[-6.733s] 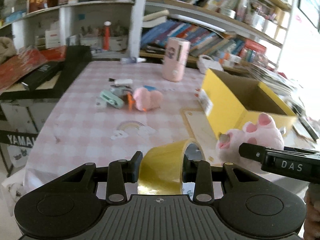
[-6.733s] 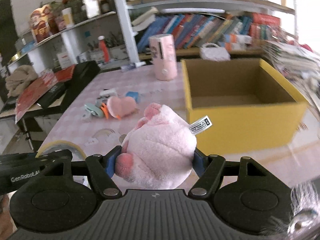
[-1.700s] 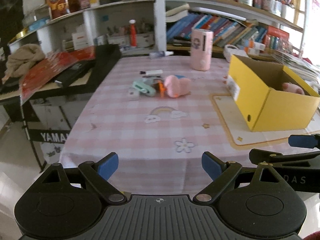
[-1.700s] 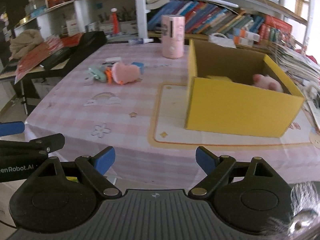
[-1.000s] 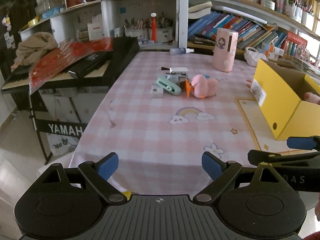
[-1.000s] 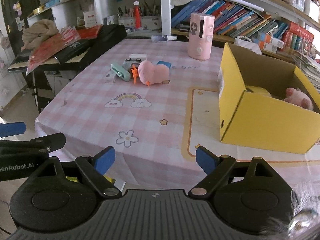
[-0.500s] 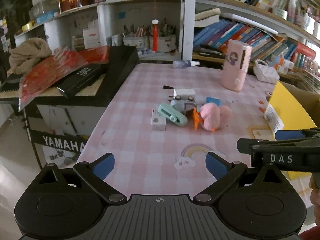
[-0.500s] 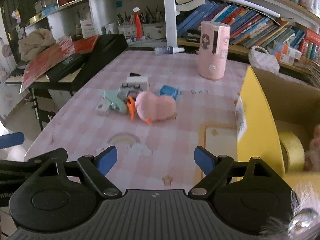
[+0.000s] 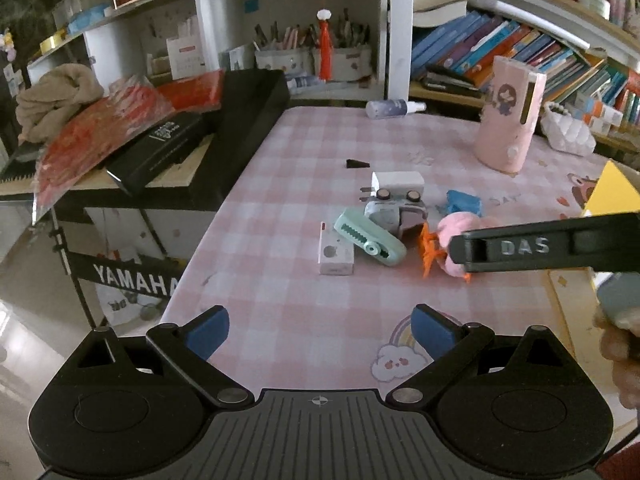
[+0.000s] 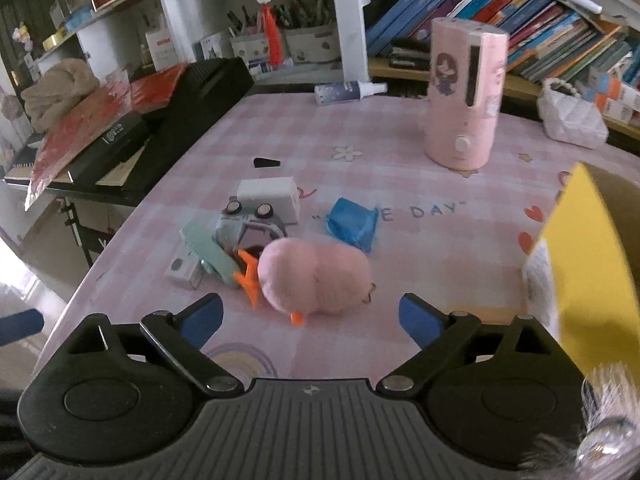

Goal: Organize objects
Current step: 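Grasp the pink plush toy with the right tool while the left tool grasps the white card box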

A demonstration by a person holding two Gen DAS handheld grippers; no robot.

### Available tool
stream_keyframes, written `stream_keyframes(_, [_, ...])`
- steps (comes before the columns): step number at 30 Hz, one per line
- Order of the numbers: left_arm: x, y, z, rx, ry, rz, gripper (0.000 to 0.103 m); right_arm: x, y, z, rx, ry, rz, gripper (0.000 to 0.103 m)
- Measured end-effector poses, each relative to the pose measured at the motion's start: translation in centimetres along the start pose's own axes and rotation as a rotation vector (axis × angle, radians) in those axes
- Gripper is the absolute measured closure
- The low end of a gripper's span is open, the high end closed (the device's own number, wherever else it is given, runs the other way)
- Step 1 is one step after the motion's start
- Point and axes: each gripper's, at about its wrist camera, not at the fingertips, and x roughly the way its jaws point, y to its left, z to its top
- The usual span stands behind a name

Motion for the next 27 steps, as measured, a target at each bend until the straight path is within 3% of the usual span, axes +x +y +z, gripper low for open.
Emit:
stream_keyframes(9, [2.2,0.0,1.2,-0.01,0.017,0.013,0.006,4.7,1.1,1.4,-0.085,0.036,-0.011,0.004])
stream_keyframes(11, [2.9,-0.1,1.5,-0.01,0.017,0.012,0.006,5.3,0.9,1.5,-0.097,0.039,-0.013,0.011])
stream_keyframes(14, [4.0,-0.2,2.2,-0.003,0.021,0.008,0.018,4.9,0.1,1.8,-0.087,0.028,0.002,0.013])
stream_keyframes(18, [6.4,-1.0,3.2,0.032,0.05,-0.002,0.042,3.7,-1.2,2.2,-0.03,0.001,0.009,0.013])
stream_keyframes(27, [11.1,-1.4,4.6,0.066,0.094,-0.019,0.069,0.7,-1.8,2.4,-0.022,-0.051,0.059,0.013])
